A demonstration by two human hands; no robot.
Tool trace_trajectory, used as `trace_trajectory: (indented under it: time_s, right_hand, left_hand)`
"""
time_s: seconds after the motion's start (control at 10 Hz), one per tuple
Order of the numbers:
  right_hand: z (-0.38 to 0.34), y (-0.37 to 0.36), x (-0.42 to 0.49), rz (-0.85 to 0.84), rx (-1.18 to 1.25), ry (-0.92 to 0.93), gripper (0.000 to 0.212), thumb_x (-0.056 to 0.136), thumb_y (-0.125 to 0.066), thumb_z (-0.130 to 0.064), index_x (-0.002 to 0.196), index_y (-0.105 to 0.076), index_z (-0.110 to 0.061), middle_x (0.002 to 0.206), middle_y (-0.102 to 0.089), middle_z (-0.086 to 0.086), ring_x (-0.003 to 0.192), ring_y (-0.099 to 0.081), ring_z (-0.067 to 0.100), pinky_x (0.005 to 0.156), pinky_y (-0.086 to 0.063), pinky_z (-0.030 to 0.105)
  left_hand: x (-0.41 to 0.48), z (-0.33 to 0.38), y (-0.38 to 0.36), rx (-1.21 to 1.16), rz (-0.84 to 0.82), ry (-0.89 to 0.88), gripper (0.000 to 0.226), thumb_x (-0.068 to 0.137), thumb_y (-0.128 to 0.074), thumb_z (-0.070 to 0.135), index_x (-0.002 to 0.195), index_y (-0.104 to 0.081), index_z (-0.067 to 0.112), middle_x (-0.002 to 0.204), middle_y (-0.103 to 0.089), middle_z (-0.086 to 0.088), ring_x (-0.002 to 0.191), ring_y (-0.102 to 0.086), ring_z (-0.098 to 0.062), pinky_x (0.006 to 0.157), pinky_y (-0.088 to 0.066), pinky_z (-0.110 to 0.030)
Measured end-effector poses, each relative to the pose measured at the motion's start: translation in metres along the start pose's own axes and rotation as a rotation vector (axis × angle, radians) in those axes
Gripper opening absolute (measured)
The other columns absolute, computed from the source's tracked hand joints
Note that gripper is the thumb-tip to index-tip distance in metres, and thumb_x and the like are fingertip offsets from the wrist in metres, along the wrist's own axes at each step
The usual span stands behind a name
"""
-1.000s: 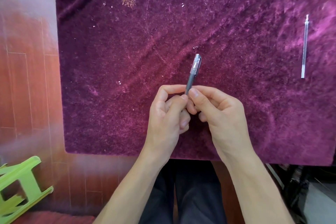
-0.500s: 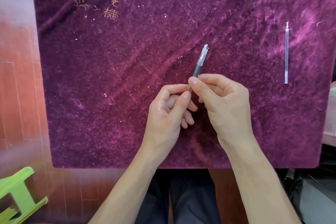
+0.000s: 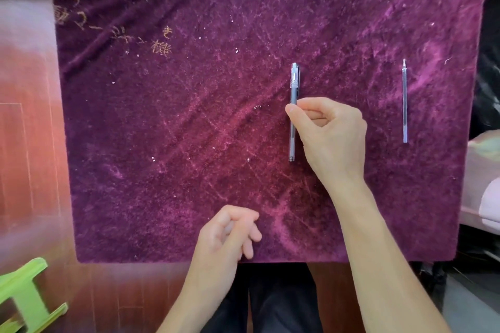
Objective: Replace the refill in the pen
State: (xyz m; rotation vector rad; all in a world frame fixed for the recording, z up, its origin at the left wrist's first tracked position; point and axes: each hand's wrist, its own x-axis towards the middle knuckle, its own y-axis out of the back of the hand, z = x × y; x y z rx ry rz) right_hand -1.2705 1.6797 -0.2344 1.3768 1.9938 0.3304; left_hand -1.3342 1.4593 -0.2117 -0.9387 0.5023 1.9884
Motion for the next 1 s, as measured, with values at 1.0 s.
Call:
trace_trajectory:
  time_s: [1.0]
  right_hand:
    - [-0.007,0.002,-0.01,0.004,-0.096,0.03,0.026,0.095,-0.075,-0.047,0.101,-0.082,-0.022,0.087,-0.079,-0.008,0.078,-0.073,0.001,0.075,-0.056,0.019]
  left_hand:
    - [-0.091,-0.198,0.095,0.217,0.338,0.589,0.02,0.098,-0.058,-0.003,0.082,-0.07,-0.004,0.055,-0.066,-0.009,0.034,-0.048,-0.012,0.052,-0.042,-0.024]
